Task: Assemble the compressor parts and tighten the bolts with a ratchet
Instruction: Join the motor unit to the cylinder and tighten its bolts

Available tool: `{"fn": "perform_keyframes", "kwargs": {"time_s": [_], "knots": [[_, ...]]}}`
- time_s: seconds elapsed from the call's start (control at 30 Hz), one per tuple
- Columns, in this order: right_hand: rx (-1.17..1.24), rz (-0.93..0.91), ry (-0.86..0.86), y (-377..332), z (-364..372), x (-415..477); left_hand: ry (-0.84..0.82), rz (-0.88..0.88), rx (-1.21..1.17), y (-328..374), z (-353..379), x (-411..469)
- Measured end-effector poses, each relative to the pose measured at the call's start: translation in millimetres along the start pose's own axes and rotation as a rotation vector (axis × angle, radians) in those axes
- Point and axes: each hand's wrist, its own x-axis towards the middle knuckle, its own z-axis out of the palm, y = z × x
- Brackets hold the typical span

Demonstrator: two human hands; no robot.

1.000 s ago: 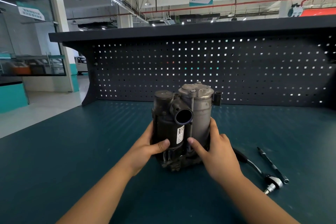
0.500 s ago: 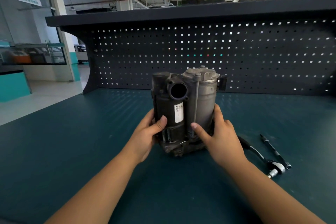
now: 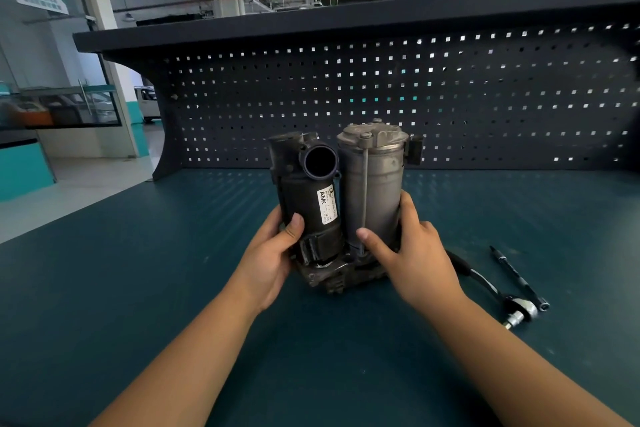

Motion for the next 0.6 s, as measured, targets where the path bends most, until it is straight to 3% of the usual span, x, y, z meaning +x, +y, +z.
{"fn": "perform_keyframes", "kwargs": {"time_s": [0.23, 0.4, 0.6], "knots": [[0.010, -0.008, 0.003, 0, 0, 0, -0.001, 0.076, 0.269, -1, 2, -7], [0.006, -0.011, 0.003, -1, -1, -1, -0.030, 0.051, 0.280, -1, 0, -9], [0.008, -0.010, 0.000, -1, -1, -1, 0.241, 0.276, 0.602, 4, 19, -8]]}}
